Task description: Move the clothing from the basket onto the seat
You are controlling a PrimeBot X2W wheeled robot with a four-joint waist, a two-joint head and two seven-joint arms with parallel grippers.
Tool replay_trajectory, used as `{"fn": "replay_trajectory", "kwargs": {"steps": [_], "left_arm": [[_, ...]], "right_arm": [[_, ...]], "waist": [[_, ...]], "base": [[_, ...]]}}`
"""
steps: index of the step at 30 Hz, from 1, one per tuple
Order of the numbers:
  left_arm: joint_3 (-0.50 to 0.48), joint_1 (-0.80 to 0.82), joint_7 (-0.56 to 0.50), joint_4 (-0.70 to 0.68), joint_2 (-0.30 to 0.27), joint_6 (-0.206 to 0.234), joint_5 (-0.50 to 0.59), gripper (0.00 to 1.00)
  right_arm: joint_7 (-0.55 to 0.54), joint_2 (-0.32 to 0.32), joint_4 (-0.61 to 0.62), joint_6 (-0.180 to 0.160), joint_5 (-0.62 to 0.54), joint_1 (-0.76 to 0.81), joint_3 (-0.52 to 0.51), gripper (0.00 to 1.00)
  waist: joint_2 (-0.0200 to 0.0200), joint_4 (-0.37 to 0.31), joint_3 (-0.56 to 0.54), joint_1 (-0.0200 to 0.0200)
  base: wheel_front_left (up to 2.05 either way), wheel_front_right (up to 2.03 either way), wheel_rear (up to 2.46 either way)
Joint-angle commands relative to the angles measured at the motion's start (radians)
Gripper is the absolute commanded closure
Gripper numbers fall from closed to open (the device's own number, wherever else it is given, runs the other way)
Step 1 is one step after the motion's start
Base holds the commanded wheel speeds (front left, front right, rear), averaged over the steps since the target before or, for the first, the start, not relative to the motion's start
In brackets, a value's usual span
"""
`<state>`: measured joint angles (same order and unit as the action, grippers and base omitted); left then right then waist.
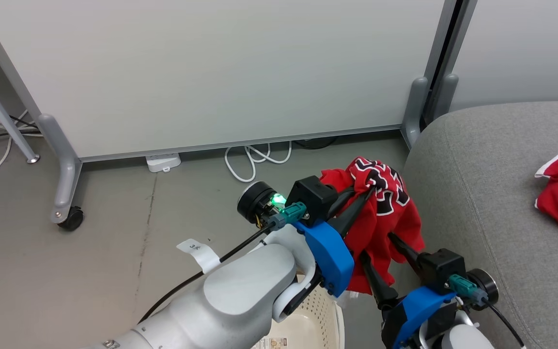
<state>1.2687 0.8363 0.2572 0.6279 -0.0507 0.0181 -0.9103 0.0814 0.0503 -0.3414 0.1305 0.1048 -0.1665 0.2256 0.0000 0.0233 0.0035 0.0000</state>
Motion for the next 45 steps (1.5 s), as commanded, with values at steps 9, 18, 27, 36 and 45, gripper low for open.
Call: {"fn": "replay_trajectory", "kwargs": {"steps": [9,18,27,36,45], "left_arm": [[0.009,0.021,0.006,-0.016,0.0,-0.003,-0.014,1.0],[0.013,0.026,0.006,-0.017,0.0,-0.002,-0.019,1.0],[0.014,0.027,0.007,-0.003,0.0,0.002,-0.022,1.0],[0.015,0.023,0.008,0.007,0.0,0.003,-0.028,1.0],[0.014,0.023,0.009,0.012,0.0,-0.004,-0.027,0.56]], "right_arm": [[0.048,0.0,-0.151,0.001,0.013,-0.121,0.037,0.0],[0.087,0.0,-0.25,0.001,0.028,-0.185,0.051,1.0],[0.115,0.0,-0.295,0.001,0.047,-0.207,0.053,1.0],[0.126,0.0,-0.316,0.001,0.051,-0.214,0.056,1.0],[0.133,0.0,-0.328,0.001,0.065,-0.208,0.063,1.0]], "waist": [[0.0,0.006,0.002,0.0],[0.0,0.009,0.0,0.0],[0.0,0.002,-0.003,0.0],[0.0,-0.005,-0.003,0.0],[0.0,-0.006,-0.005,0.0]], "base": [[0.0,0.0,0.0],[0.0,0.0,0.0],[0.0,0.0,0.0],[0.0,0.0,0.0],[0.0,0.0,0.0]]}}
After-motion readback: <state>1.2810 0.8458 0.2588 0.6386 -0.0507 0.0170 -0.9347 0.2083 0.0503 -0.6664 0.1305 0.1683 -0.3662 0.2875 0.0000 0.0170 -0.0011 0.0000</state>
